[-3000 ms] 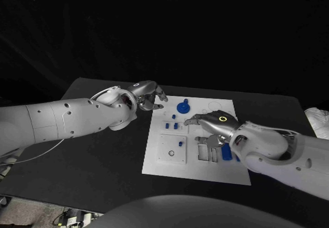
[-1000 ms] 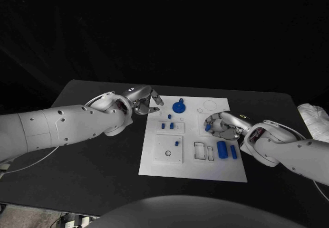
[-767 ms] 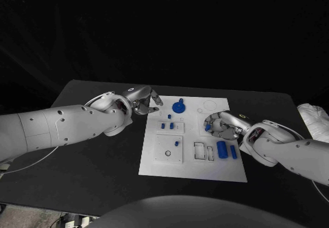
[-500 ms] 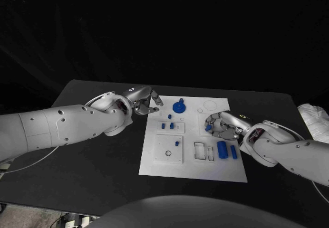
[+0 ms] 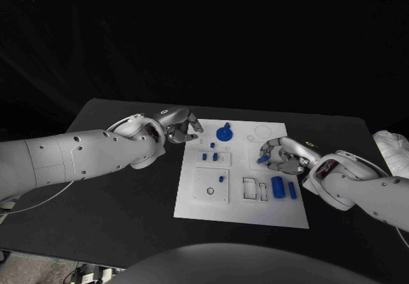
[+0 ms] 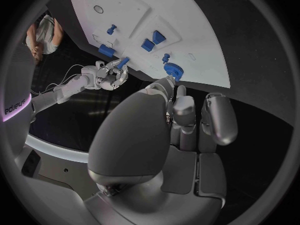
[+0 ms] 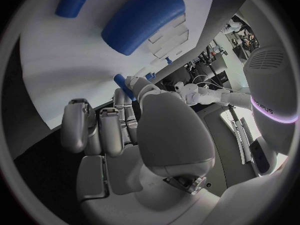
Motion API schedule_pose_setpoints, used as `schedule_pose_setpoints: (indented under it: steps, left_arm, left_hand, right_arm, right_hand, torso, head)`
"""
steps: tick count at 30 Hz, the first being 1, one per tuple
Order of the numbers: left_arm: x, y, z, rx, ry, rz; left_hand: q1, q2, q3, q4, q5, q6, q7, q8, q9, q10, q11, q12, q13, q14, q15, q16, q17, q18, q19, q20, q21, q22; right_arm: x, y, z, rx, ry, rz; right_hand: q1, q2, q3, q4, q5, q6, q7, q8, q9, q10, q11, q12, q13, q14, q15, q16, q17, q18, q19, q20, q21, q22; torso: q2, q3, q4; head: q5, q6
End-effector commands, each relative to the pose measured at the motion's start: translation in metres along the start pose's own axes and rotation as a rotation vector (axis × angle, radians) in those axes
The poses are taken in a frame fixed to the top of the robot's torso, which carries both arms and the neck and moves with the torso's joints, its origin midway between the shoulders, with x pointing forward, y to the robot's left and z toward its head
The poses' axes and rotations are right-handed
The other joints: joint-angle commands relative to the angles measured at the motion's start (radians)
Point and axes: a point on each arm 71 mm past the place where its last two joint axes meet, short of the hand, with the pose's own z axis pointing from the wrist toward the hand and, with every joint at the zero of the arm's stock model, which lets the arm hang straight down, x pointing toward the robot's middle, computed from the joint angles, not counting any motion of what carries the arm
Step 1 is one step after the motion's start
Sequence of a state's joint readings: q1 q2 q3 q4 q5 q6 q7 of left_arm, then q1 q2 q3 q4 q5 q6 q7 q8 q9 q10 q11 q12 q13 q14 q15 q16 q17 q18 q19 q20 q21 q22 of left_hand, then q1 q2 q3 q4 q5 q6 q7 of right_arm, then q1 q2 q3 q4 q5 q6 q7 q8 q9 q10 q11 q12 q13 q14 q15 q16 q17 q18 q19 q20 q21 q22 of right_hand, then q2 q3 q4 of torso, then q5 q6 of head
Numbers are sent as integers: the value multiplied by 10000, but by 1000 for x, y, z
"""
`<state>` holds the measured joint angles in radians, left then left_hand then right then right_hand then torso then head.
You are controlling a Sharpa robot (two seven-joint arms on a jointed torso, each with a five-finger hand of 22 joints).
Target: Assemble the parts on the task board
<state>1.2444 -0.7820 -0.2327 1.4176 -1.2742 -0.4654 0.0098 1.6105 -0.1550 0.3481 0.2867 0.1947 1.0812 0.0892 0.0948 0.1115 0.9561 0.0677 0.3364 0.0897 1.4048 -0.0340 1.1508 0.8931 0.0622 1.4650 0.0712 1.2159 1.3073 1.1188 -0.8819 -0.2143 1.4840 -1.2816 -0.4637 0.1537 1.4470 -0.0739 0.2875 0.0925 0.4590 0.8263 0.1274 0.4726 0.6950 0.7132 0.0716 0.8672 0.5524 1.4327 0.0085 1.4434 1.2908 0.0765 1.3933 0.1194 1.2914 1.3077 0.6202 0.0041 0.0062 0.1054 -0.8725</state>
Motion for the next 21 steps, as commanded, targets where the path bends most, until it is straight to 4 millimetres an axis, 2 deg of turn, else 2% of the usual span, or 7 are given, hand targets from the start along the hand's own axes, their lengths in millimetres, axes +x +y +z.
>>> schedule_pose_setpoints:
  steps: [1,6,11,15,21]
  left_arm:
    - [2,-1,1,-40,231,-1]
    - [3,-2,2,-68,291,-4]
    - [4,-1,2,-120,340,2]
    - [5,-1,3,-147,348,4]
    - [6,-2,3,-148,362,-5]
  left_hand:
    - [111,31,71,-9,-31,21,26,29,13,55,-19,-3,-11,-50,-24,-59,-26,71,-32,0,-43,1718]
    - [124,33,88,-13,-29,20,30,29,13,56,-21,-5,-14,-60,-25,-70,-40,75,-40,0,-66,1713]
    - [129,31,96,-14,-30,22,35,29,14,54,-24,-7,-17,-67,-25,-81,-55,78,-47,-1,-85,1708]
    - [140,30,116,-15,-31,28,49,32,16,49,-30,-12,-23,-79,-27,-88,-62,80,-53,-2,-97,1706]
    - [140,30,116,-15,-31,28,49,32,16,49,-30,-12,-23,-79,-27,-88,-62,80,-53,-2,-97,1706]
  right_arm:
    - [-10,4,0,210,-79,428]
    - [-28,17,-2,163,-13,570]
    - [-36,34,-1,100,569,580]
    - [-29,55,5,-112,1518,163]
    - [-13,88,20,-651,2549,-561]
  right_hand:
    - [-52,22,65,-18,-32,50,-5,48,31,76,-7,57,11,9,-31,22,-18,-74,-16,-53,-10,1723]
    - [-35,17,84,-32,-47,40,-3,55,37,81,-10,48,10,4,-35,14,-35,-68,-28,-55,-34,1715]
    - [20,7,158,-74,-44,-1,19,51,38,92,-7,-15,-17,-39,-39,-34,-131,-40,-94,-60,-145,1678]
    - [28,-34,221,-105,-6,38,31,61,32,176,-3,-101,-66,-61,-40,-69,-189,-22,-137,-64,-225,1651]
    - [-77,-153,287,-93,-91,-98,73,-97,-60,247,40,-326,-174,-123,-7,-155,-341,11,-222,-48,-387,1597]
  torso:
    - [-1,-2,-1]
    - [-2,-4,2]
    - [-13,-7,-2]
    - [-8,2,-1]
    - [4,6,13]
  head:
    - [2,-1]
    - [-2,-1]
    - [2,-1]
    - [61,-1]
    - [142,-1]
